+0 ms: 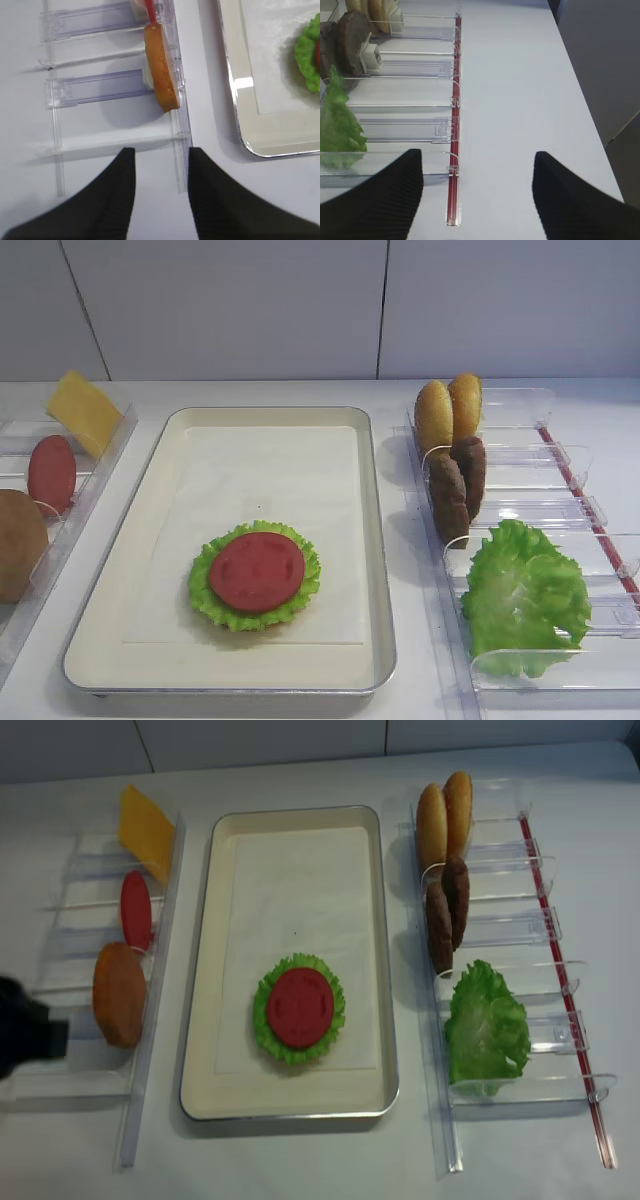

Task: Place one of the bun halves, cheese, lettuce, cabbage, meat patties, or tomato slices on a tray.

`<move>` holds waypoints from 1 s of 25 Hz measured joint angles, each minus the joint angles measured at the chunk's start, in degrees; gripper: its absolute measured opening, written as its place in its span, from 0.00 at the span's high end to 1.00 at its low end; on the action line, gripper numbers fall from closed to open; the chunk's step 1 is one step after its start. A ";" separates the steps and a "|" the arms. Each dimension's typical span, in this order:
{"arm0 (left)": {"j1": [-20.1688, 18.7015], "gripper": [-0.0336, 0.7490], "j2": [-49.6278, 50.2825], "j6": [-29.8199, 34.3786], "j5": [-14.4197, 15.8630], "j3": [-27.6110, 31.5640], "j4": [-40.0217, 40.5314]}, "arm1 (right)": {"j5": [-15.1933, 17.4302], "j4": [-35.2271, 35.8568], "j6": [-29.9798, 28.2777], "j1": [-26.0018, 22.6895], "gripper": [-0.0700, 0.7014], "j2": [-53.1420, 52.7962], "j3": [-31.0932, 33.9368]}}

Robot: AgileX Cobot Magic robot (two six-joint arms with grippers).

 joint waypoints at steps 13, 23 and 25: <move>0.00 0.62 -33.55 1.77 0.89 18.65 -3.88 | 0.00 0.00 0.00 0.00 0.30 0.00 0.00; 0.00 0.62 -45.32 8.26 -2.99 23.20 -9.48 | 0.00 0.00 0.00 0.00 0.30 0.00 0.00; 0.00 0.62 -45.35 8.73 -3.14 23.20 -9.52 | 0.00 0.00 0.00 0.00 0.30 0.00 0.00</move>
